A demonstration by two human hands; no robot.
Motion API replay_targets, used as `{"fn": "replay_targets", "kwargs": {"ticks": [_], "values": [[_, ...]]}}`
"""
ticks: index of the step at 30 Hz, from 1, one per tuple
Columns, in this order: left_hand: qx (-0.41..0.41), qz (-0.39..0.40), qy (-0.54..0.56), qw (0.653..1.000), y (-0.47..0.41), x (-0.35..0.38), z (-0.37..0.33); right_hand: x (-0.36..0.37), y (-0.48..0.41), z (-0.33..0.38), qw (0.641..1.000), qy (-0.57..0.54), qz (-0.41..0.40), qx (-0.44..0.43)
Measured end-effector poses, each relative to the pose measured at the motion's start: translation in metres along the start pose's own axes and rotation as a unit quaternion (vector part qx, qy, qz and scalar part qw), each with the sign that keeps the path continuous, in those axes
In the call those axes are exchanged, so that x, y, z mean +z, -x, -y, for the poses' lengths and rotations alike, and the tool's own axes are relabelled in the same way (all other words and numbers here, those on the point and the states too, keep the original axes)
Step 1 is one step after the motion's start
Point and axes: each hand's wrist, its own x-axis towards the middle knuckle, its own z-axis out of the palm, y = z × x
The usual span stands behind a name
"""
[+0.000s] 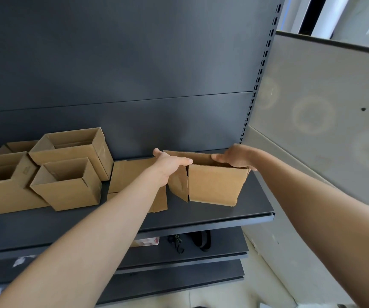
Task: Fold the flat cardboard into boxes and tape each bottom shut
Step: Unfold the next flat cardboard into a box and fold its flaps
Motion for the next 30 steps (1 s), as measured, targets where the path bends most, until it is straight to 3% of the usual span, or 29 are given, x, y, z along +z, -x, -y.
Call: {"fn": "replay_targets", "kwargs": {"ticks": [7, 10, 16, 30], "values": [[0.006, 0.149, 0.008, 0.989, 0.008, -0.009, -0.006, 0.001, -0.007, 0.000, 0.988, 0.009, -0.149, 0.029], [0.034, 0.119, 0.054, 0.991, 0.010, -0.011, -0.005, 0.002, -0.010, -0.002, 0.984, -0.009, -0.172, 0.031], [0.064, 0.045, 0.040, 0.996, 0.008, -0.007, -0.002, 0.006, -0.010, 0.002, 0.992, 0.005, -0.125, -0.011], [0.064, 0.117, -0.010, 0.991, 0.022, -0.026, 0.000, 0.012, -0.014, 0.001, 0.988, -0.023, -0.152, 0.006]]}}
